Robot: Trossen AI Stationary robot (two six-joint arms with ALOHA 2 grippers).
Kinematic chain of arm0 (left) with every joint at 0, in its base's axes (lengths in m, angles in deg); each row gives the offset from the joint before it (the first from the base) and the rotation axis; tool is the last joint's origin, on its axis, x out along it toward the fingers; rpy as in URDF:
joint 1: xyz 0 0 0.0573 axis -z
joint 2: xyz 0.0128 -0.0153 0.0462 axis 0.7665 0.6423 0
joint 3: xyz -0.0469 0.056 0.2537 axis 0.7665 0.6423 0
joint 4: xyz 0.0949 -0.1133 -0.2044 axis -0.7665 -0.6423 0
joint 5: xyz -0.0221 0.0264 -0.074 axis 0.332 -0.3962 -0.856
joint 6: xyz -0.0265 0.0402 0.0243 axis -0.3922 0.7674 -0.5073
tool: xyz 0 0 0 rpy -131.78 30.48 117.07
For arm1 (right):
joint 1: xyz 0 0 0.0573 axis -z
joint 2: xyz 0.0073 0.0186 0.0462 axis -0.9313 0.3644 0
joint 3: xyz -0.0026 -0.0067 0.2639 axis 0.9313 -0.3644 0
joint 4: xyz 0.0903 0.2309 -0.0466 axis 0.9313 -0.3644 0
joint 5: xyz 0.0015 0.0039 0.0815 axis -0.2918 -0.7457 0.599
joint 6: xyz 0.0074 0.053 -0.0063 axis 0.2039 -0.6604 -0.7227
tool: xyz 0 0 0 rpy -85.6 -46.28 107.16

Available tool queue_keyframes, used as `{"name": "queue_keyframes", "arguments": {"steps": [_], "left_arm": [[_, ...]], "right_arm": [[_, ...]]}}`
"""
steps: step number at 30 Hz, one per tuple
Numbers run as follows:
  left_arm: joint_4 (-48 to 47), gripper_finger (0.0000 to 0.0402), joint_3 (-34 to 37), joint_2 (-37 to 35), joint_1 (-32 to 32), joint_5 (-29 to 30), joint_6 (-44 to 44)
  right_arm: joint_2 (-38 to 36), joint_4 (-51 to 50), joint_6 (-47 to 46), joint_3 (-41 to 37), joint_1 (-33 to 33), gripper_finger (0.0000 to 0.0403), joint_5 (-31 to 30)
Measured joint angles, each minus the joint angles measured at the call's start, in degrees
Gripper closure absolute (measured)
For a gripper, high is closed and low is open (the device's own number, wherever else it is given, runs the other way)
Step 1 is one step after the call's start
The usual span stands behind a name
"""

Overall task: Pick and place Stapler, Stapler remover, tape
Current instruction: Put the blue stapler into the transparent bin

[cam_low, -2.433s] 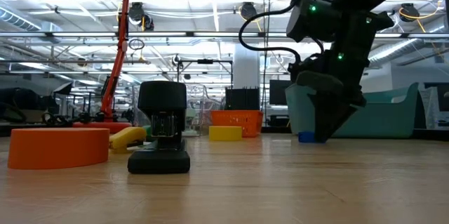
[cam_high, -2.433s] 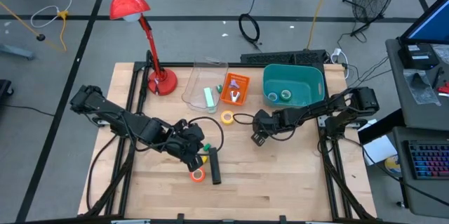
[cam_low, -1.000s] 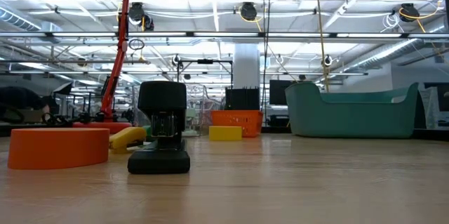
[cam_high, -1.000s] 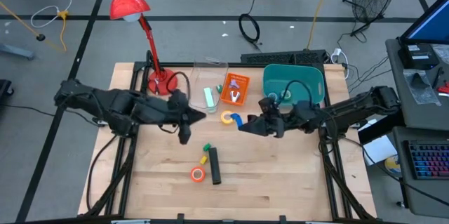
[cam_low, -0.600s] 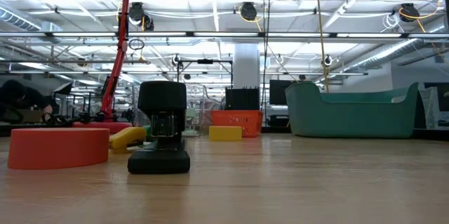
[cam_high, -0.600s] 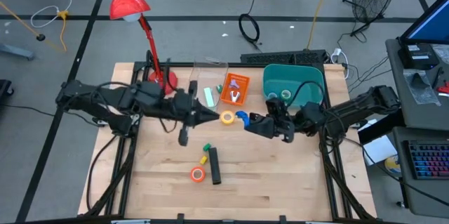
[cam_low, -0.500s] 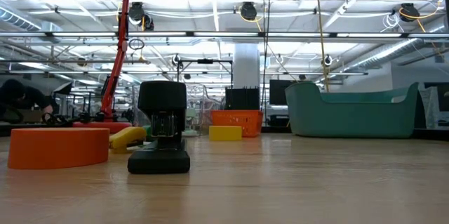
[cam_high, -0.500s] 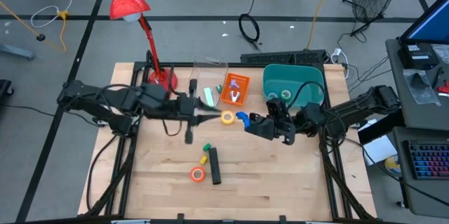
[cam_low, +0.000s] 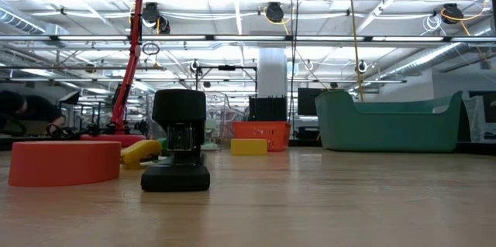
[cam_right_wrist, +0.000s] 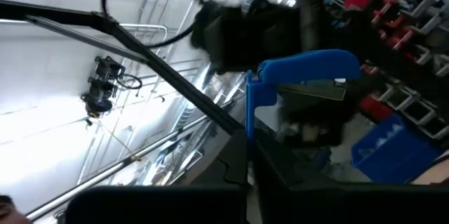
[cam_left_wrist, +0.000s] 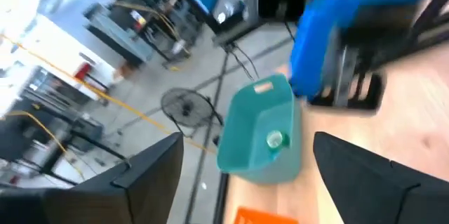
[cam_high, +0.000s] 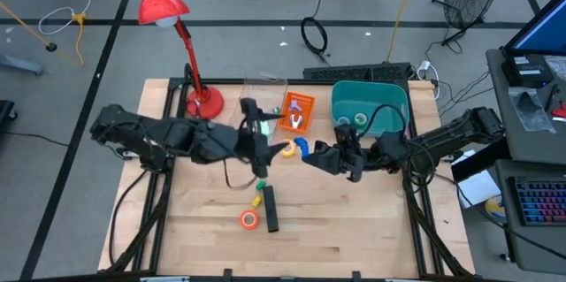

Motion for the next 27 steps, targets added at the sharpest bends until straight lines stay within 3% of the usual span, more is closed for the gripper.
{"name": "queue_keyframes", "arguments": {"steps": [3, 10, 15, 27], "left_arm": [[-0.68, 0.0086, -0.32, 0.33, 1.5, 0.72, 1.4], [0.91, 0.015, -0.45, 0.24, 1.64, 1.16, -0.89], [0.91, 0.018, -0.49, 0.83, 0.47, -4.07, -3.73], [0.71, 0.0188, -0.45, 3.91, 0.42, -5.72, -4.7]], "right_arm": [[0.0, -0.56, 1.16, 0.0, 0.34, 0.0403, -1.92], [0.37, -1.75, 0.93, 0.0, 0.85, 0.0403, -2.98], [1.49, -1.44, -0.16, -0.01, 0.91, 0.0403, -3.0], [2.49, -0.24, -0.15, -0.02, 0.9, 0.0403, -4.16]]}}
